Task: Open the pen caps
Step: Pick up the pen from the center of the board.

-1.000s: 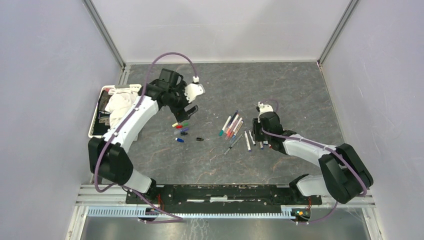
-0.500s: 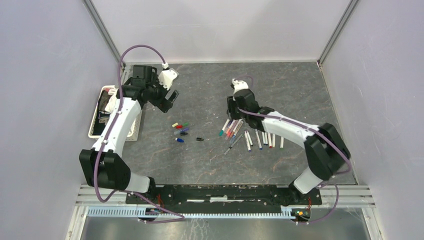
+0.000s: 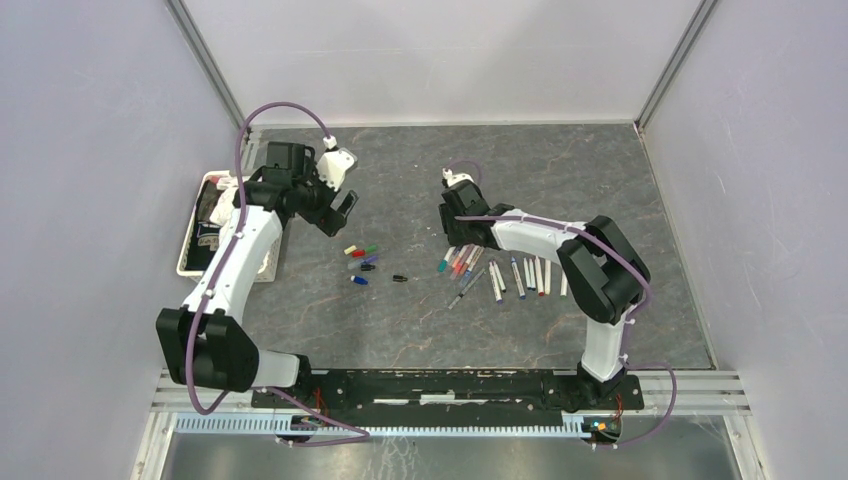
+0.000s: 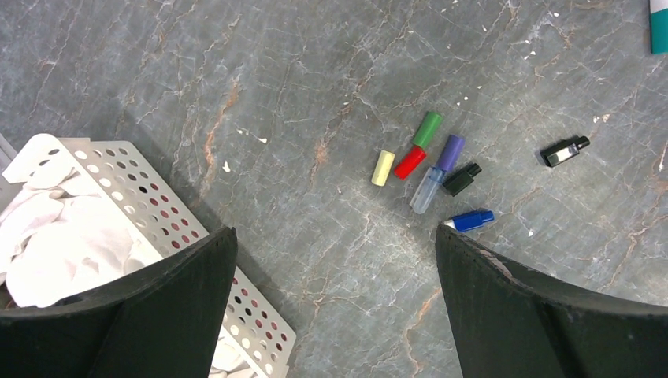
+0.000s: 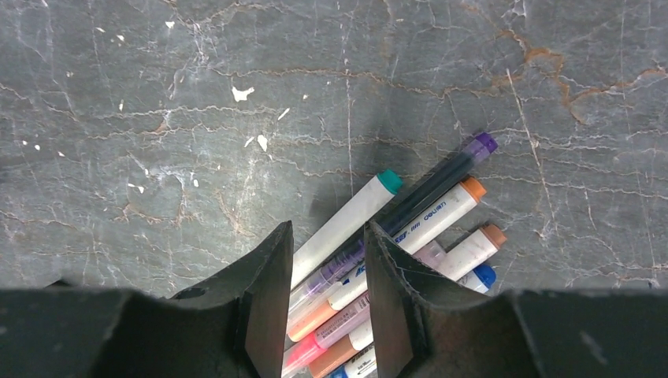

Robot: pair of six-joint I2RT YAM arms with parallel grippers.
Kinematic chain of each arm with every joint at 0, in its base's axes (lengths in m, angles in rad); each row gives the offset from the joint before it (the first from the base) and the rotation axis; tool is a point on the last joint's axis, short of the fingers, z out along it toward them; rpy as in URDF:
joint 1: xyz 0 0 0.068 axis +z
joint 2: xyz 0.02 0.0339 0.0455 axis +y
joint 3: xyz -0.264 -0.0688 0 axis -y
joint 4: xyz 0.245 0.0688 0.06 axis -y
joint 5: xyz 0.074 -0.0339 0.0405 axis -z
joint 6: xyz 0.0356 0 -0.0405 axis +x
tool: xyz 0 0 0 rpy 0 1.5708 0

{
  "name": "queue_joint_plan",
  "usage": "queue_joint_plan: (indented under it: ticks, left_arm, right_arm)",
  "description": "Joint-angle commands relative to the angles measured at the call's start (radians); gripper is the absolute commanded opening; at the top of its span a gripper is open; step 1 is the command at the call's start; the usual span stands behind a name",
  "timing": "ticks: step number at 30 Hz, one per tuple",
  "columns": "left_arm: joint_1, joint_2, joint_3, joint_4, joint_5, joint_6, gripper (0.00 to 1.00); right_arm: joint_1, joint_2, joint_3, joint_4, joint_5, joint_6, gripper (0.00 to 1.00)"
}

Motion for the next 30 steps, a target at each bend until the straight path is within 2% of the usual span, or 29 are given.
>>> queue_joint_plan:
  ticks: [1,18,27,30]
  left_arm:
    - [0.001,-0.040,-0.013,0.016,0.041,-0.023,1.00]
    - [0.001,-0.065,-0.016,-0.004,0.091,-0.020,1.00]
    - [0.001,-0.067,-0.007,-0.020,0.114,-0.023,1.00]
    - [0.001,-0.065,-0.003,-0.026,0.127,-0.035,1.00]
  right_arm:
    - [0.006,0.010,0.042,-0.027,0.032,0.020,0.43]
    - [0.012,0.097,0.084,-0.038,0.016,0.034,0.41]
    - [0.042,0.163,0.140,-0.059,0.009,0.053,0.28]
    - [0.058,0.200,0.178,-0.070,-0.010,0.068,0.19]
